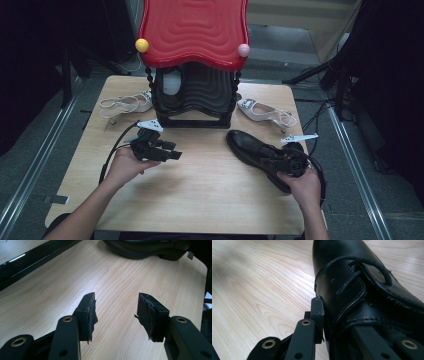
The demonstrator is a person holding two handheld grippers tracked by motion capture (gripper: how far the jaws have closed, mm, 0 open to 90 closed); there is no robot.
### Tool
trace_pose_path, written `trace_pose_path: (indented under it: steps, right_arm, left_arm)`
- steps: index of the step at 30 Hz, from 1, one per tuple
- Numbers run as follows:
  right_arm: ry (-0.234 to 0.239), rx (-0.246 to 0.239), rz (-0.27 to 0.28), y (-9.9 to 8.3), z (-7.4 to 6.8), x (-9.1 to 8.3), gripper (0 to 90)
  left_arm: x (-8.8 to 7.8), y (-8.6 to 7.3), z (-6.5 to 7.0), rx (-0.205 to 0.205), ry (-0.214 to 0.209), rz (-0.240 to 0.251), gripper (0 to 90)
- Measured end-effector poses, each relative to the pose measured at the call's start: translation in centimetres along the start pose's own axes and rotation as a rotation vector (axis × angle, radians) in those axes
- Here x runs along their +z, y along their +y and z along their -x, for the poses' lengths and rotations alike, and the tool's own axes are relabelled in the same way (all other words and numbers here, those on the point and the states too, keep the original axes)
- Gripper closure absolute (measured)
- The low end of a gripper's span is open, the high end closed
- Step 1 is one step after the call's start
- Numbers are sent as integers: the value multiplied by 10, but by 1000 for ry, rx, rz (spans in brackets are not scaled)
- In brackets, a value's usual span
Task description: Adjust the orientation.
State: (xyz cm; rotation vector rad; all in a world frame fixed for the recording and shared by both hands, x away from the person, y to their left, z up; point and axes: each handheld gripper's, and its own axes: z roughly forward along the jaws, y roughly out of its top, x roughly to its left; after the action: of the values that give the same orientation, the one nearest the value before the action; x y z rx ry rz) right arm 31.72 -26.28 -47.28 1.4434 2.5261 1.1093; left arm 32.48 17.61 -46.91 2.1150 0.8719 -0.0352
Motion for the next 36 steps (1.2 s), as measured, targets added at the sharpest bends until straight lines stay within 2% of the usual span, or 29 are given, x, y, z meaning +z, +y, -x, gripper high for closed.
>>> trace_pose_path:
  steps: [6, 15, 20, 25, 36]
  right_arm:
    - [23, -9, -9, 5, -10, 1, 815]
    - [82, -74, -15, 21, -38, 16, 815]
    - [117, -108, -22, 31, -54, 30, 814]
    - [136, -147, -41, 40, -69, 44, 814]
    - [180, -195, -53, 56, -100, 73, 811]
  left_arm:
    - [0, -2, 0, -13, 6, 0, 489]
    - [-2, -6, 1, -20, 15, 1, 485]
    - [-4, -11, 1, -42, 19, 4, 477]
    - [-7, -16, 1, -47, 32, 11, 476]
    - [-9, -24, 3, -65, 48, 14, 475]
